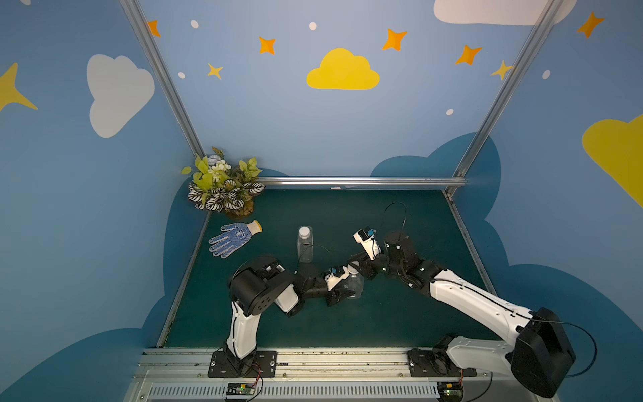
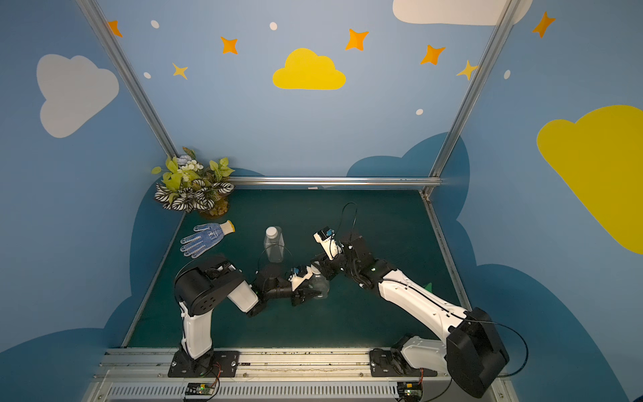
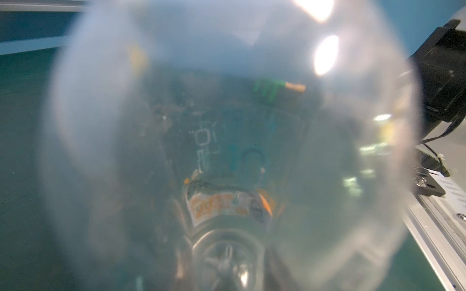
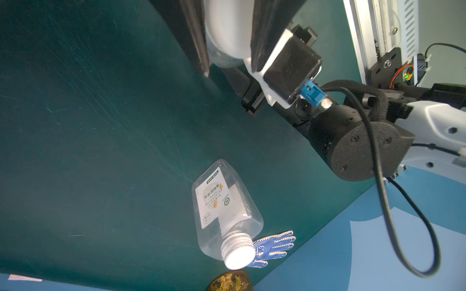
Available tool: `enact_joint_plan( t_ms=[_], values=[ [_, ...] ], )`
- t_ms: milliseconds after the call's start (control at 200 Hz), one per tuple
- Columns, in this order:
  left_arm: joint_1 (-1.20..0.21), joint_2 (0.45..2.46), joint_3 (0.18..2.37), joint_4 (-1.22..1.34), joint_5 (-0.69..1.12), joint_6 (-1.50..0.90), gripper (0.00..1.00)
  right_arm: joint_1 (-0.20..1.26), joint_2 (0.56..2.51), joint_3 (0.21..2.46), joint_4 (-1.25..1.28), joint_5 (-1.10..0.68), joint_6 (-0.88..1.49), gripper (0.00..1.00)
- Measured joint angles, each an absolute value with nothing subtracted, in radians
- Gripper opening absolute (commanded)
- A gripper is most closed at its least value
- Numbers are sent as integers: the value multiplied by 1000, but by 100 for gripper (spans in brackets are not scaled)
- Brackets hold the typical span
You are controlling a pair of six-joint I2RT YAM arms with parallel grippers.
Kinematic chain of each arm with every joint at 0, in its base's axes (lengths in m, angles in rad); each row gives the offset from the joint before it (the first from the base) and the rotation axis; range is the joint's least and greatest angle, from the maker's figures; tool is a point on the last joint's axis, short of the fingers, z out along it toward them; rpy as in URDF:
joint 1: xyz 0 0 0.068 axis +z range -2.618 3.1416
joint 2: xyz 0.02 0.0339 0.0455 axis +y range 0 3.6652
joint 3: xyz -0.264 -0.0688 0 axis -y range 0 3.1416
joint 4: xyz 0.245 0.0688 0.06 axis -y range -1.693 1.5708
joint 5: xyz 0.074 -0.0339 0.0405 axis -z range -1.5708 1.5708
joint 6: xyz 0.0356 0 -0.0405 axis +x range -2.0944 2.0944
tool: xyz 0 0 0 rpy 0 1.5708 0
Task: Screw on the bottle caps
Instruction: Screw the bottle cap onto the plastic bottle.
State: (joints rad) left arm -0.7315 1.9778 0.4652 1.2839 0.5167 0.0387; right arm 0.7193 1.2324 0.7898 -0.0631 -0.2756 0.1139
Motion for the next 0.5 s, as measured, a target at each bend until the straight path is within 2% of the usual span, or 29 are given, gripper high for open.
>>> enact_joint_plan(
  t_ms=[100, 195, 501],
  values=[
    [-744, 1983, 456, 1309, 473, 46, 42, 748, 1219, 773, -42, -224, 142, 24],
    [-761, 1983, 448, 1323, 423, 58, 42, 777, 1204, 759, -27, -147, 179, 23],
    [-786, 1983, 445, 1332, 333, 98, 41, 829, 1184, 780, -99, 9, 245, 46]
  ],
)
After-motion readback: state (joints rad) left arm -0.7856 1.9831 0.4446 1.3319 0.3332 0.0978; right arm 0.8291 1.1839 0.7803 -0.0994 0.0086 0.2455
